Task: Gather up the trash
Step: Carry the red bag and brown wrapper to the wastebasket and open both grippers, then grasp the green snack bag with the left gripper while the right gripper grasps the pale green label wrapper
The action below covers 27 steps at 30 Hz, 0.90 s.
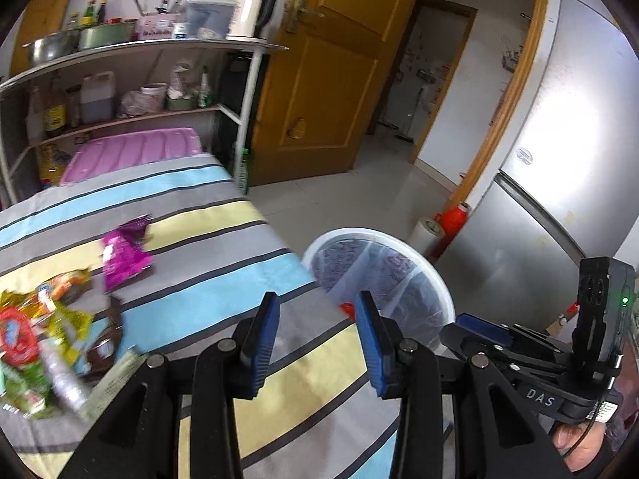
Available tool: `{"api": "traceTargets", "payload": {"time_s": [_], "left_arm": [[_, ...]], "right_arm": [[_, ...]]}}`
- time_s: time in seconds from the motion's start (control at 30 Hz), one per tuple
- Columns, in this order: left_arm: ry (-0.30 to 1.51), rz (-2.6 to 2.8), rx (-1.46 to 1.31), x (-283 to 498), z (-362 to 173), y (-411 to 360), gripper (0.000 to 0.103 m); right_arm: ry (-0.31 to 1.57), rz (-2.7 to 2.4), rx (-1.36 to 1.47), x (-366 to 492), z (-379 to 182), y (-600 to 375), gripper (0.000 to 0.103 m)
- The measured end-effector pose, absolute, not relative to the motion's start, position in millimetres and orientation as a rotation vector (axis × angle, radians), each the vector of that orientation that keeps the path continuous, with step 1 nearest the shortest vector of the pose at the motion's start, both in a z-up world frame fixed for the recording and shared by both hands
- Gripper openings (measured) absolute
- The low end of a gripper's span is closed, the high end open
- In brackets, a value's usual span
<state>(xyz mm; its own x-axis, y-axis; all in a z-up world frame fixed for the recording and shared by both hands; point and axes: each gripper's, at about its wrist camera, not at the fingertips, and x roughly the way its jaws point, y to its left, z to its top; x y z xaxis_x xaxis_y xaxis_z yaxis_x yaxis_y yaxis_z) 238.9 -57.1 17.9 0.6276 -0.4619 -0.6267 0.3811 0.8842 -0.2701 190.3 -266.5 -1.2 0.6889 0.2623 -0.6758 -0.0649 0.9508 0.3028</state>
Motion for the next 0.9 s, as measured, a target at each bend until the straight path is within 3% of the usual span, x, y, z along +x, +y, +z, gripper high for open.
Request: {"api": "traceTargets", "payload": {"time_s": [0.9], "left_arm": [[0.751,-0.126,-0.207,190.8,-5.8,101.7,0.044]], "right_arm": [[0.809,0.450,0.151,187.4,-0.1,-136.6,0.041]]}}
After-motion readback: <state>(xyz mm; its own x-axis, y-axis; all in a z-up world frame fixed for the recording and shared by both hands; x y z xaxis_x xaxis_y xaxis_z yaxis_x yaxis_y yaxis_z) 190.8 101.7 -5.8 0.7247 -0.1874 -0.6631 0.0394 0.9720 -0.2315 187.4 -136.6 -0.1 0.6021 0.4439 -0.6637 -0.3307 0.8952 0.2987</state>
